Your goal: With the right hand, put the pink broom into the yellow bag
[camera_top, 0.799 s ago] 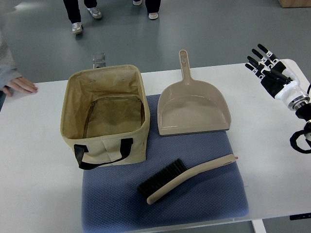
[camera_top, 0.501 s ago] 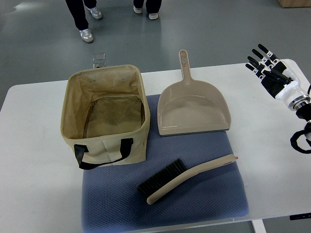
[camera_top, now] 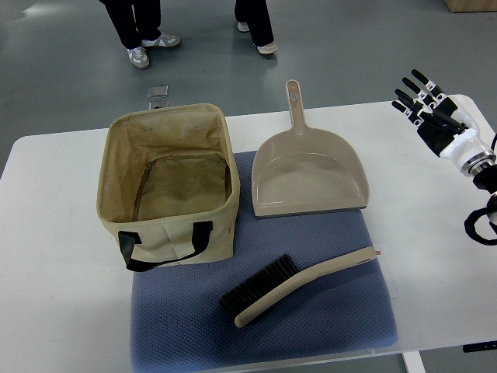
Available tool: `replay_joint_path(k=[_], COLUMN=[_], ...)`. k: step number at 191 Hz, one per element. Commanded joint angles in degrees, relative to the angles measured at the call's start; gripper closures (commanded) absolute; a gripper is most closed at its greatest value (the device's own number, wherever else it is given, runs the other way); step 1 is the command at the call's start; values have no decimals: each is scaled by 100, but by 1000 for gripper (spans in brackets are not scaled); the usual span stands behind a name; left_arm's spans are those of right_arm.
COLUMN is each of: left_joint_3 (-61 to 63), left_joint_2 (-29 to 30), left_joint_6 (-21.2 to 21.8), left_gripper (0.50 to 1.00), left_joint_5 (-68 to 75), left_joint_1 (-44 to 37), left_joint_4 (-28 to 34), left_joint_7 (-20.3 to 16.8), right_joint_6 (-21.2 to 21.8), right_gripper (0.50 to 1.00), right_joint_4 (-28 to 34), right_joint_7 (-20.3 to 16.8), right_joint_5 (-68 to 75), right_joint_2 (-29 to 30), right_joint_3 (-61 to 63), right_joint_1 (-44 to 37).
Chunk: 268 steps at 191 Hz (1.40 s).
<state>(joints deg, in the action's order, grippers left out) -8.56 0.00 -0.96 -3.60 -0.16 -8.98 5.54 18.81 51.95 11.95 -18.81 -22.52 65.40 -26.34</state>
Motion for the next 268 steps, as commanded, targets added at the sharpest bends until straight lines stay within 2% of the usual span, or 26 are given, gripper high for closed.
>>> replay_joint_path(k=[1,133,176,268], left_joint_3=[4,-5,-5,-5], left_joint_2=[0,0,0,0], left_joint_6=[-1,-1,-1,-1], left_gripper=[500,500,500,500], left_joint_5=[0,0,0,0], left_joint_1=[-1,-1,-1,-1], left_joint_4=[2,2,2,2], left_joint_7=[0,0,0,0], right_joint_6=[9,35,378,510], right_gripper=[570,570,568,570], right_joint_4=[0,0,-9,53], right_joint_7=[-9,-9,-17,-26], right_joint_5=[-18,-26,-44,-97], right_joint_2=[-7,-42,-42,-218], right_joint_3=[-1,-10,-19,-45], right_joint_1=[-3,-20,-20,-73])
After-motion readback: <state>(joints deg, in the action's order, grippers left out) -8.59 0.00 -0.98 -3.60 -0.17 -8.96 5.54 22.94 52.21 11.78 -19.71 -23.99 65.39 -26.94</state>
